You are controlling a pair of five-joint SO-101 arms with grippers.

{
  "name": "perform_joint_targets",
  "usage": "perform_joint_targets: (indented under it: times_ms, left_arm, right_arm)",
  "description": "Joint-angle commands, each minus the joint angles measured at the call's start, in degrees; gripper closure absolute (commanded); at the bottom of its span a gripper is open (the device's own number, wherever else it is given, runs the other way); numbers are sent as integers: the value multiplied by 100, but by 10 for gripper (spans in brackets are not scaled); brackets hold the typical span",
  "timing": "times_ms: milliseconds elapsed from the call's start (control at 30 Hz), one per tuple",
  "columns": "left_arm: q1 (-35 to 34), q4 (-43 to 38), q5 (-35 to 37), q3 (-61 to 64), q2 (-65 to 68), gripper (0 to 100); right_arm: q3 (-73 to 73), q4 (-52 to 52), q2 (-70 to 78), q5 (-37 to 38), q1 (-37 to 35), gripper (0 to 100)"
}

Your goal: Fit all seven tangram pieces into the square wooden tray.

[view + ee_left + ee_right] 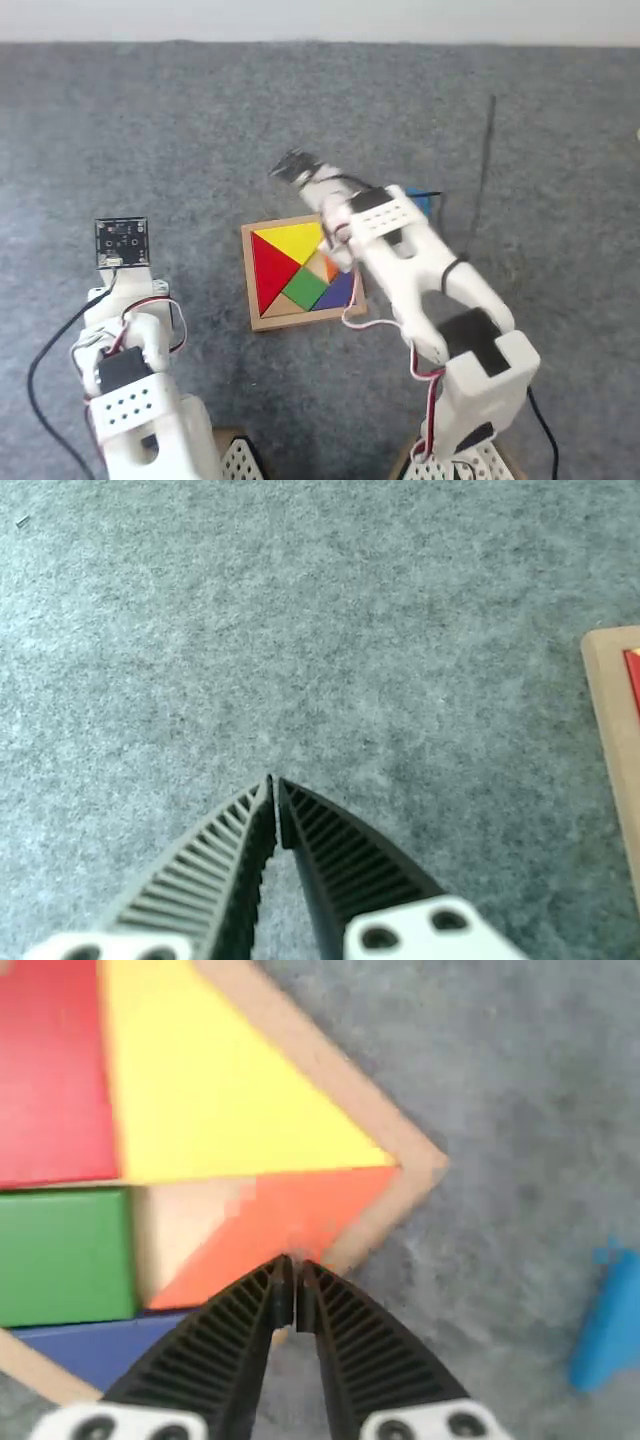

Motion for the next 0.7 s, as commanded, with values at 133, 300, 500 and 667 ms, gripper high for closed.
perform_joint_targets:
  times_ms: [133, 300, 500, 667]
  left_arm:
    - [-35, -88, 26, -224, 18, 988]
    - [-35, -88, 26, -224, 18, 988]
    - [-26, -88, 26, -224, 18, 988]
    - [-18, -88, 26, -224, 18, 988]
  right_arm:
    - [-844, 752, -189, 79, 462, 987]
    - [-1081, 866, -435, 97, 884, 985]
    - [-1609, 822, 207, 668, 1657, 835]
    - [-2505, 954, 1059, 475, 1851, 758]
